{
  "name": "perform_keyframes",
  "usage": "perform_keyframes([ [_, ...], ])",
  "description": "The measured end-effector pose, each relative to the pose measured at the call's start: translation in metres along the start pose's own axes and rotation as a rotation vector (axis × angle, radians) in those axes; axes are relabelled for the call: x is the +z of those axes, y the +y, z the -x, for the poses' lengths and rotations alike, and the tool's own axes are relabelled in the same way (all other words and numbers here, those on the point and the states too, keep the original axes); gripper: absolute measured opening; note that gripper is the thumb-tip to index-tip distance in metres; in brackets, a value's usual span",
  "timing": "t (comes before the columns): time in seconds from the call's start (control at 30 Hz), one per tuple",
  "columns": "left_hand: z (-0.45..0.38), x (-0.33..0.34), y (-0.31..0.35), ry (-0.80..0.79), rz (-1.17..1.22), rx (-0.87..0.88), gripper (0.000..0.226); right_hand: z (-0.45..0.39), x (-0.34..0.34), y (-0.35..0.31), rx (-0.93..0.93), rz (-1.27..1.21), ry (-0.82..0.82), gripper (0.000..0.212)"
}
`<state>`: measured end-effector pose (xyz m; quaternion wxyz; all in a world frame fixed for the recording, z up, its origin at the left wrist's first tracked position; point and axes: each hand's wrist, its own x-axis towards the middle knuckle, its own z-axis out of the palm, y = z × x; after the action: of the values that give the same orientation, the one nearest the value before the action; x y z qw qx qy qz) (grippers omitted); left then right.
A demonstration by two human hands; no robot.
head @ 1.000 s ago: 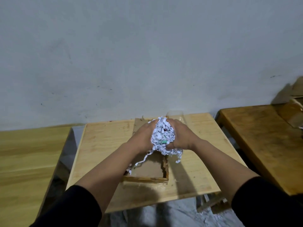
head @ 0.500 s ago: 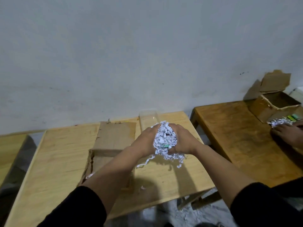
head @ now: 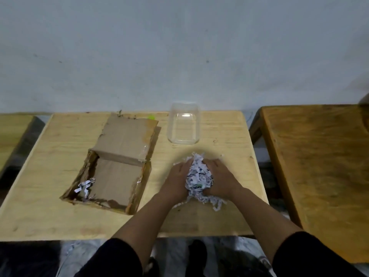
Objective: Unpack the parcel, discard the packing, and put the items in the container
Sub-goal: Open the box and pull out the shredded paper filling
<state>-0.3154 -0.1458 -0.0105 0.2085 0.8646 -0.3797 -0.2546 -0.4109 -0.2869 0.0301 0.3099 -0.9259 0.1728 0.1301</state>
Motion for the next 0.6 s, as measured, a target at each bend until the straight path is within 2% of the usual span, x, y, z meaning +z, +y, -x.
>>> perform_keyframes([
  [0.1, 0.008, -0.011, 0.01, 0.021, 0.006, -0.027, 0.084, 0.0, -0.001, 0.0, -0.003, 0.056, -0.026, 0.105],
  [0.3, 0.015, -0.04, 0.025, -0.089, -0.055, -0.06, 0.103, 0.011, -0.015, -0.008, 0.062, 0.139, -0.08, 0.098],
  [0.47, 0.022, -0.06, 0.037, -0.111, -0.113, -0.035, 0.091, 0.026, -0.031, -0.023, 0.109, 0.143, -0.031, 0.087],
  [0.6, 0.028, -0.071, 0.041, -0.067, -0.102, -0.048, 0.076, 0.035, -0.038, -0.04, 0.162, 0.114, 0.017, 0.066],
])
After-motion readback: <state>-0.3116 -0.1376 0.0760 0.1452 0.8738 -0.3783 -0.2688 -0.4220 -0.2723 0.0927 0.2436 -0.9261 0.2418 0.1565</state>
